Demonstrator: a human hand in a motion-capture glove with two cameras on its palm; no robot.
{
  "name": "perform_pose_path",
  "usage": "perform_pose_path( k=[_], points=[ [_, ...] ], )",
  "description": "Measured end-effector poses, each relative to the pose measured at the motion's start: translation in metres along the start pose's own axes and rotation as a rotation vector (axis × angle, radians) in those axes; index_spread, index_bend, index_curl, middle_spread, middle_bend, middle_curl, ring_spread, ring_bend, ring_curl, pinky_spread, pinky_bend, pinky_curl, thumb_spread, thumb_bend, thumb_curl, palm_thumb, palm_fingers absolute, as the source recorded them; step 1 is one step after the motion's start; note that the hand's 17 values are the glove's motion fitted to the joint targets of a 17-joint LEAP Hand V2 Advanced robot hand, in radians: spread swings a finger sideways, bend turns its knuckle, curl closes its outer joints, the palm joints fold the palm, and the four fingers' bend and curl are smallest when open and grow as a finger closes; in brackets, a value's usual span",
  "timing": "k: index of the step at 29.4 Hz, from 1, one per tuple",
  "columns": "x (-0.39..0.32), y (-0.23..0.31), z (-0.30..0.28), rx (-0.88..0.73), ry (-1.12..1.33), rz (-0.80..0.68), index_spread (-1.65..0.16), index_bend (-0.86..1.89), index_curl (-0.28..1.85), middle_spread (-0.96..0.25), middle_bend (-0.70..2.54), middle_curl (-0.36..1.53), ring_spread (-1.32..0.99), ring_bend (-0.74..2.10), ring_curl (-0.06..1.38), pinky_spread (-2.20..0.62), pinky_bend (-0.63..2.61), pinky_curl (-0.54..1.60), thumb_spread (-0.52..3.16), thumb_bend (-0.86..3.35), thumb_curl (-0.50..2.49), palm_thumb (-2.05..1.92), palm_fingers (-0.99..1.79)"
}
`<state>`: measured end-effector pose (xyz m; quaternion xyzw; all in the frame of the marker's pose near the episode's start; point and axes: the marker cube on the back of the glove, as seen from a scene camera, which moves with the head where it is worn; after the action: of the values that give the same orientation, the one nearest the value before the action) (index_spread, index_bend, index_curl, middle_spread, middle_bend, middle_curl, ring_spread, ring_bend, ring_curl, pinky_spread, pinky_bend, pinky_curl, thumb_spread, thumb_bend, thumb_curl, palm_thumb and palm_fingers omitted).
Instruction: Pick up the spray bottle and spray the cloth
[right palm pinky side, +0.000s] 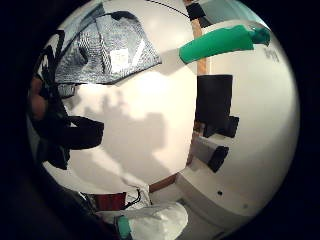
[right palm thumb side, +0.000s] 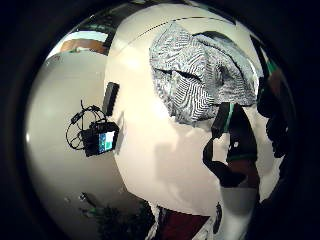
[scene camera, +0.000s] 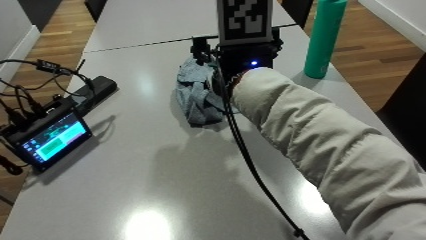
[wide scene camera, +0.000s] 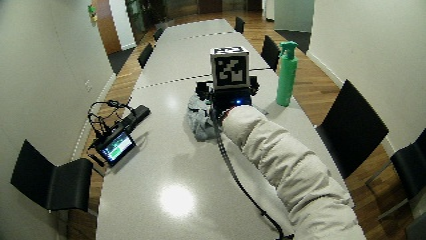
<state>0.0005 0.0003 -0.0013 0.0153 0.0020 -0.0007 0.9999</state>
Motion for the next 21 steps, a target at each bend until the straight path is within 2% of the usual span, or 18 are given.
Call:
perform_pose_path(
  k=[2, 6, 14, 17, 21],
  points=[
    [0.0, 0.0, 0.0, 0.005, 0.0, -0.002, -0.09, 0.13, 0.04, -0.03, 0.42, 0.12, -0.07, 0.61, 0.13, -0.12, 0.71, 0.14, 0.37, 0.44, 0.16, 0.66, 1.43],
    [-0.001, 0.002, 0.0, -0.001, 0.005, -0.016, -0.13, 0.15, 0.12, -0.04, 0.48, 0.2, -0.08, 0.69, 0.25, -0.17, 0.81, 0.25, 0.55, 0.45, 0.21, 0.72, 1.34],
    [0.009, 0.01, -0.007, 0.008, -0.022, -0.014, -0.17, 0.15, 0.2, -0.05, 0.54, 0.3, -0.1, 0.75, 0.35, -0.21, 0.87, 0.36, 0.77, 0.42, 0.29, 0.76, 1.24],
    [0.027, 0.016, -0.012, 0.053, -0.132, -0.012, -0.18, 0.13, 0.21, -0.06, 0.53, 0.32, -0.1, 0.75, 0.37, -0.21, 0.86, 0.38, 0.8, 0.39, 0.31, 0.77, 1.15],
    [0.073, 0.014, -0.016, 0.194, -0.488, -0.045, -0.19, 0.11, 0.22, -0.05, 0.5, 0.34, -0.09, 0.71, 0.38, -0.2, 0.8, 0.39, 0.81, 0.36, 0.34, 0.82, 0.99]
  ],
)
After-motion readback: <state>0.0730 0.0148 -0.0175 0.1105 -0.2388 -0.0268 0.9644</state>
